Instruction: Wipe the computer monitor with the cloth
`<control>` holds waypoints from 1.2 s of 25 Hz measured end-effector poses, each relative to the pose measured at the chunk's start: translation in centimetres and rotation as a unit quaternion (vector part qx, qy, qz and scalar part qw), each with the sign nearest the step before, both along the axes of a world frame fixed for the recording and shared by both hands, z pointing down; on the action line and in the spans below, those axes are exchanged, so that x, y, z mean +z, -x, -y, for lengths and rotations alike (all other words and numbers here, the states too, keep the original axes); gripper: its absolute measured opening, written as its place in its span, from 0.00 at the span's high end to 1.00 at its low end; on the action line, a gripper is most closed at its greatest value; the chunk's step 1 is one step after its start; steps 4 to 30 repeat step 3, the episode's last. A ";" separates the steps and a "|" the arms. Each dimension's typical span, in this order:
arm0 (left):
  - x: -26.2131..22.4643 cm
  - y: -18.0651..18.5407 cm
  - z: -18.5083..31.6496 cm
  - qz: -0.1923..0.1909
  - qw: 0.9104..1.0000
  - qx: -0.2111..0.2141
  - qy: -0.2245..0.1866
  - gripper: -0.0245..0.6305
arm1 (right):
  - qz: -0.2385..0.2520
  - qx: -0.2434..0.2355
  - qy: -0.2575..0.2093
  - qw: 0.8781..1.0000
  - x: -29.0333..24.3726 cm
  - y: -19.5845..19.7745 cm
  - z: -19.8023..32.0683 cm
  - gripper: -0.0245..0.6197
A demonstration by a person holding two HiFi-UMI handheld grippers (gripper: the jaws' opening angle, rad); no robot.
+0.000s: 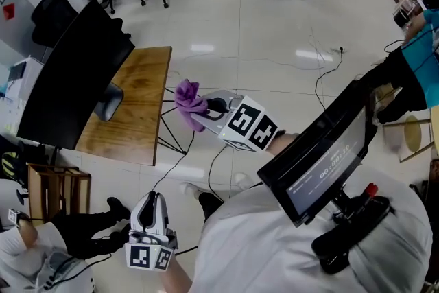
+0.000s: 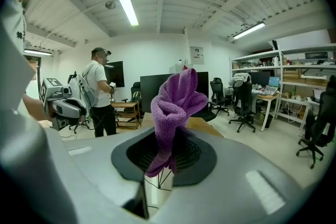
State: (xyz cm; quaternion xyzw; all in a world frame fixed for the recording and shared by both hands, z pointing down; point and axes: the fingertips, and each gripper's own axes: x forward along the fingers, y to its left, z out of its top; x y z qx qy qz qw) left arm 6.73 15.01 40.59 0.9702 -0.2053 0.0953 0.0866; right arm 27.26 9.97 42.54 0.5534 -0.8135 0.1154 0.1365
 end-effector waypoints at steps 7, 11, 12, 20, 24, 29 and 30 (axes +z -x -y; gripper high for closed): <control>-0.4 -1.2 -0.6 0.002 1.000 0.000 -0.002 0.85 | -0.001 -0.004 0.000 1.000 0.1 -0.6 -0.5 0.87; -0.4 -1.2 -0.6 0.002 1.000 0.000 -0.002 0.85 | -0.001 -0.004 0.000 1.000 0.1 -0.6 -0.5 0.87; -0.4 -1.2 -0.6 0.002 1.000 0.000 -0.002 0.85 | -0.001 -0.004 0.000 1.000 0.1 -0.6 -0.5 0.87; -0.4 -1.2 -0.6 0.002 1.000 0.000 -0.002 0.85 | -0.001 -0.004 0.000 1.000 0.1 -0.6 -0.5 0.87; -0.4 -1.2 -0.6 0.002 1.000 0.000 -0.002 0.85 | -0.001 -0.004 0.000 1.000 0.1 -0.6 -0.5 0.87; -0.4 -1.2 -0.6 0.002 1.000 0.000 -0.002 0.85 | -0.001 -0.004 0.000 1.000 0.1 -0.6 -0.5 0.87; -0.4 -1.2 -0.6 0.002 1.000 0.000 -0.002 0.85 | -0.001 -0.004 0.000 1.000 0.1 -0.6 -0.5 0.87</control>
